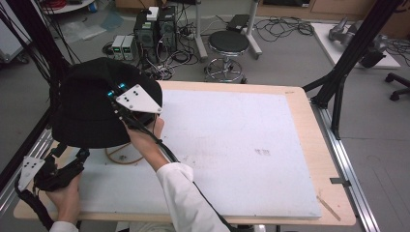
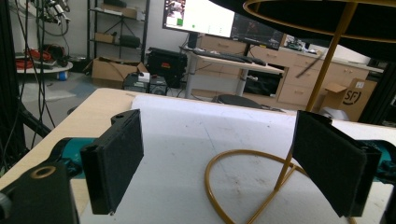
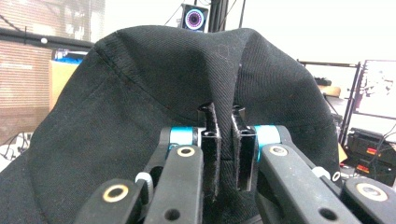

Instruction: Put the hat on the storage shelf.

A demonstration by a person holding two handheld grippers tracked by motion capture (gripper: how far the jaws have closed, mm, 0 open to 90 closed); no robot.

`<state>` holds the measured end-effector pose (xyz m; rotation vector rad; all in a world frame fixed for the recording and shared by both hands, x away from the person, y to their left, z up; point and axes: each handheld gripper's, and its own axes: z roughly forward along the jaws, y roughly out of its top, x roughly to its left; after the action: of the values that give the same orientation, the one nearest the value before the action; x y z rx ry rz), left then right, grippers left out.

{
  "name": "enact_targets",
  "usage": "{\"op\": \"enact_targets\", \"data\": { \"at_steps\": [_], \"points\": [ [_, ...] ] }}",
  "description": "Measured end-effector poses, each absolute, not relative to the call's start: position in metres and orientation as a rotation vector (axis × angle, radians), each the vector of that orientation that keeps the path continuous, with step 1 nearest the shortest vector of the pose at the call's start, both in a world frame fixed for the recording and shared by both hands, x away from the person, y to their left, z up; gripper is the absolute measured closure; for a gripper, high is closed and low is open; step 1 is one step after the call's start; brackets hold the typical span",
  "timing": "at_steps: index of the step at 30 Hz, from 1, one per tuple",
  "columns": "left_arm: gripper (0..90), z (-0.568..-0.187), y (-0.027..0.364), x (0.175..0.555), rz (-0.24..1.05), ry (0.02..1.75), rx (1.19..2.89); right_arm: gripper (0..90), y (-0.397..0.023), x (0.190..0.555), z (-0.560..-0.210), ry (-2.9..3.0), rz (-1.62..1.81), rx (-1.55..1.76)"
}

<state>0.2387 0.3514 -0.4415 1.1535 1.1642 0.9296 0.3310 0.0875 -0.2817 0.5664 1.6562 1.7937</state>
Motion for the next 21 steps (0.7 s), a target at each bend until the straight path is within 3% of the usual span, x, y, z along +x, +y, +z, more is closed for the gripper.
{"op": "enact_targets", "data": {
  "at_steps": [13, 21],
  "points": [
    [17.2, -0.442, 0.351, 0.238, 0.934, 1.165, 1.161, 82.1, 0.083, 0.33, -0.299, 1.688, 1.769, 0.573],
    [17.3, -0.441, 0.352, 0.238, 0.935, 1.169, 1.154, 65.7, 0.084, 0.327, -0.302, 1.649, 1.756, 0.609]
  ]
}}
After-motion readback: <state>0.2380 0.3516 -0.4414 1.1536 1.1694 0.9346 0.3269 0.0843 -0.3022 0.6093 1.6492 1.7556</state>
